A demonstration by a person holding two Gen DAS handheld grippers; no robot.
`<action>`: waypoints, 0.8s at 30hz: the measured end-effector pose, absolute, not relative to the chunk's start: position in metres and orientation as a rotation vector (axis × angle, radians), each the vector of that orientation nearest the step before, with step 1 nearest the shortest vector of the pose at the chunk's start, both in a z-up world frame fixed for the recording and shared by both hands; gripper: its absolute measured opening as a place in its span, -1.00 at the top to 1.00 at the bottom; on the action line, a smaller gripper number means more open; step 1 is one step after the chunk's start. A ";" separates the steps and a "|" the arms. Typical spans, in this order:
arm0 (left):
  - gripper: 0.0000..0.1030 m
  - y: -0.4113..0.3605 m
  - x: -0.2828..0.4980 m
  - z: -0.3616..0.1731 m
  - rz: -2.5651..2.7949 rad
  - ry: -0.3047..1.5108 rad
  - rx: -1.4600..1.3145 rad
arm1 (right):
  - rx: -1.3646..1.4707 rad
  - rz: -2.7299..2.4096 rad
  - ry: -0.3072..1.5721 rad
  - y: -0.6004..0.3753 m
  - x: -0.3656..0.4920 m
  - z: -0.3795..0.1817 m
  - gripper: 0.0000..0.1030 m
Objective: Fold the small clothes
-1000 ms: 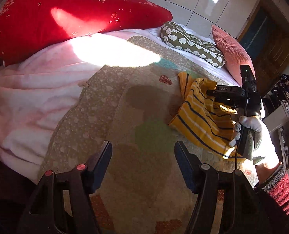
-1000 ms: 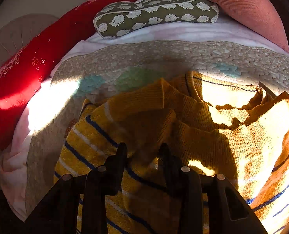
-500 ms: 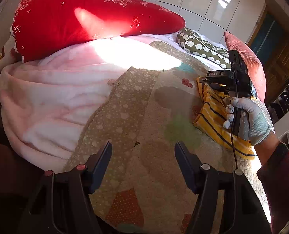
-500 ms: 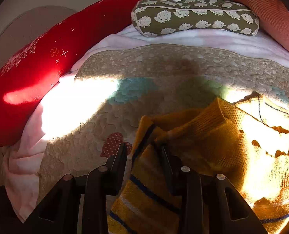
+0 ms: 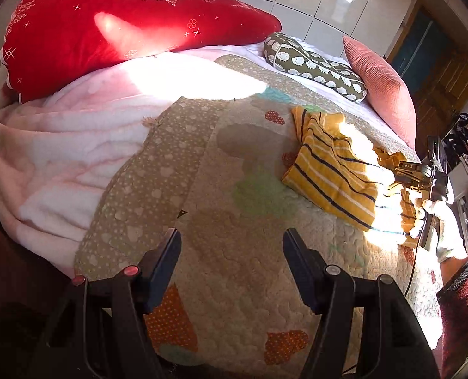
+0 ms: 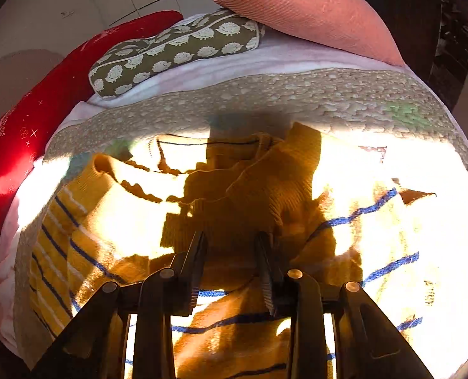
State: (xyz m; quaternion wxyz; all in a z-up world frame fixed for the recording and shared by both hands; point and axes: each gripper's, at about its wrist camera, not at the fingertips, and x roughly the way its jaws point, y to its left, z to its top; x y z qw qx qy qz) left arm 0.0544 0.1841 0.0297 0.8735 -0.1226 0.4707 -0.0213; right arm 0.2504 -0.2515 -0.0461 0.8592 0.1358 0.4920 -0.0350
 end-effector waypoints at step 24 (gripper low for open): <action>-0.28 0.119 0.025 0.045 -0.117 0.990 -0.122 | 0.443 -0.095 0.934 -0.329 0.090 -0.049 0.86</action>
